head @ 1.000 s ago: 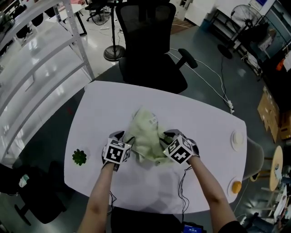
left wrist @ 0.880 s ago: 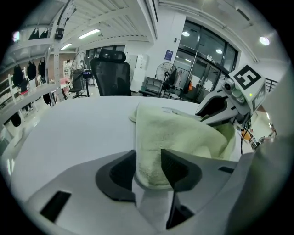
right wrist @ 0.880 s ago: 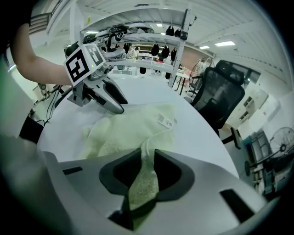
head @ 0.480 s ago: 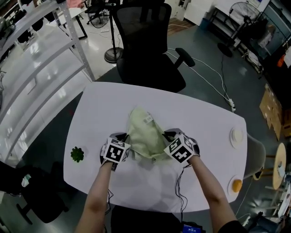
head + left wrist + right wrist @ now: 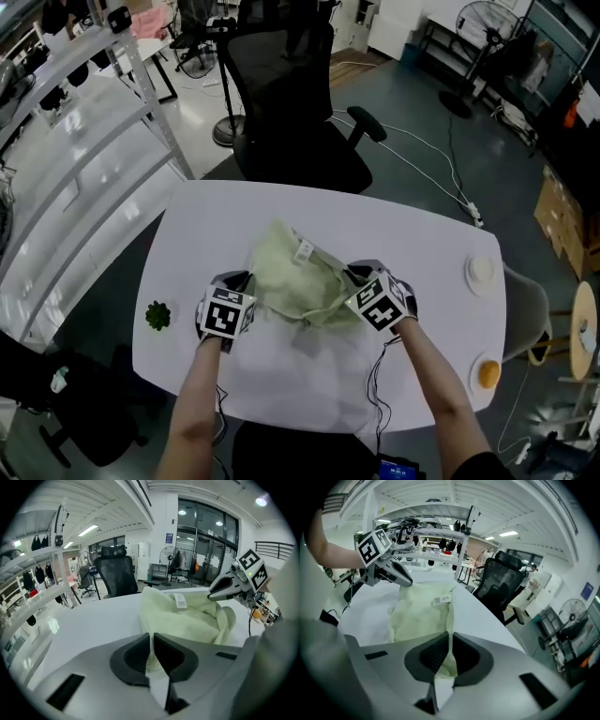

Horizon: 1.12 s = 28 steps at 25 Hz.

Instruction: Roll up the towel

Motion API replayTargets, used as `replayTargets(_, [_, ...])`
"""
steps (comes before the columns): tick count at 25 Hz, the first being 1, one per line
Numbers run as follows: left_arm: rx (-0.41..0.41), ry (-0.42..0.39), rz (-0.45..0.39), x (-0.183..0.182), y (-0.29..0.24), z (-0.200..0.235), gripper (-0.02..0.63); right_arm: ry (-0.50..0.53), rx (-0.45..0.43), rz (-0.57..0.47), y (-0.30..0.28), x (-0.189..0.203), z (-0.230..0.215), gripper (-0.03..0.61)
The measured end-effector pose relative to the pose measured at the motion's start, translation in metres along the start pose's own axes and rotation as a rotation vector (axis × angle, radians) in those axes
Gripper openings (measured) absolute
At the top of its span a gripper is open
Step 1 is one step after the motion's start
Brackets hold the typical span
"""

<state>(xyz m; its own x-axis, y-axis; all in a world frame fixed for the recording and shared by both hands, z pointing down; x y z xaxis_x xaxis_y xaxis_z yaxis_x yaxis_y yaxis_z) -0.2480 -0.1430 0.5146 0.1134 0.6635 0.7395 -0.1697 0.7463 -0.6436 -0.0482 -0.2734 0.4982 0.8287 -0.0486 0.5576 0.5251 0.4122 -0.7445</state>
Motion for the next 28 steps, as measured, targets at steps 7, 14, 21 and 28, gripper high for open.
replayTargets(7, [-0.031,-0.014,-0.072,-0.016,0.026,-0.017,0.041,-0.041,0.060,-0.031,0.033,0.011,-0.016,0.034])
replayTargets(14, [-0.044,-0.035,-0.112,-0.019,0.053,-0.034,0.041,-0.075,0.114,-0.066,0.074,0.025,-0.018,0.034])
replayTargets(21, [-0.052,-0.033,-0.126,-0.006,0.078,-0.049,0.041,-0.134,0.165,-0.075,0.108,0.051,-0.015,0.033])
replayTargets(28, [-0.054,0.004,-0.102,0.028,0.090,-0.058,0.041,-0.200,0.205,-0.038,0.130,0.090,-0.004,0.034])
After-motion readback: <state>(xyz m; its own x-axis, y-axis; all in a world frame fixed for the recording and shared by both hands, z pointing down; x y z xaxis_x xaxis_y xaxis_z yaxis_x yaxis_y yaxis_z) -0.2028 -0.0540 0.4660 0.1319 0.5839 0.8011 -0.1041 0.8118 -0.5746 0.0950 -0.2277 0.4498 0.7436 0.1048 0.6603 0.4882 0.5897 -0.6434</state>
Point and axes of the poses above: the fingertips, and each gripper's own axes: y backward along the fingers, z to its left, x out of its underside, the point moved 4 cm from there along y, backward along the fingers, and after that the axes turned 10 degrees about x, right-handed, at the moved point
